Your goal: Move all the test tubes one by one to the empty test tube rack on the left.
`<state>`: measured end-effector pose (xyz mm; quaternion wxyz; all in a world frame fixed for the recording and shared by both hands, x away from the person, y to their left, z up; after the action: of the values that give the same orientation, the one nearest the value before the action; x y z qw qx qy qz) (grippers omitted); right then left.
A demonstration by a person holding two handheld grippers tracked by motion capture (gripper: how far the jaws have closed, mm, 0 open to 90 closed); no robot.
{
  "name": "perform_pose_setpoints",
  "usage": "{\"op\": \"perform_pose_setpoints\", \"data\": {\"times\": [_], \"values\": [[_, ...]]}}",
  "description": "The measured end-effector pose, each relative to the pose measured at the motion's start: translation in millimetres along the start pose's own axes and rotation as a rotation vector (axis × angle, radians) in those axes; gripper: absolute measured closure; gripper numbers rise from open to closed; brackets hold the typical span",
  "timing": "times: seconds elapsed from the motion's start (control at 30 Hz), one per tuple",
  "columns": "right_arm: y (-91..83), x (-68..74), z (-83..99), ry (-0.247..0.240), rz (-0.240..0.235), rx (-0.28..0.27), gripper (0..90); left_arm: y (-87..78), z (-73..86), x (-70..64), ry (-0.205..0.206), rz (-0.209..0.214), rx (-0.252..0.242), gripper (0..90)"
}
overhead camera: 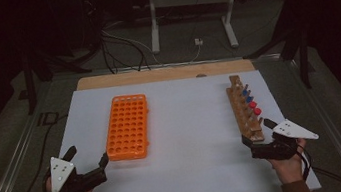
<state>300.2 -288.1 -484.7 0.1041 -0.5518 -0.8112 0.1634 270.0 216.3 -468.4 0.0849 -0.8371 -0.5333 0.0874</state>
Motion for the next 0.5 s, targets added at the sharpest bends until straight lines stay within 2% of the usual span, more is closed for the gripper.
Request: {"op": "perform_pose_setpoints", "data": {"times": [0.23, 0.37, 0.5], "values": [[-3.2, -2.6, -3.4, 0.010, 0.006, 0.002, 0.1, 1.9, 1.6, -0.3, 0.003, -0.002, 0.013, 0.5], [-4.7, -5.1, -12.1, 0.002, 0.007, 0.020, 0.8, 5.5, 4.9, -1.1, 0.010, 0.000, 0.034, 0.5], [-5.5, -9.7, -22.8, -0.046, 0.041, 0.046, 5.0, 8.8, 7.1, -1.1, 0.008, -0.002, 0.046, 0.5]]}}
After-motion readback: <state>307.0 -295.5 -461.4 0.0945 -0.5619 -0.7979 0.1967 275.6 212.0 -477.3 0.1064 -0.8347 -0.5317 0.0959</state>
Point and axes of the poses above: each handheld gripper's, and its own axes: y roughly forward along the jaws, z roughly out of its underside, x roughly to its left, the point moved 6 cm from there along y, roughly forward along the jaws, and after that the axes turned 6 degrees about z, right-handed, at the moved point
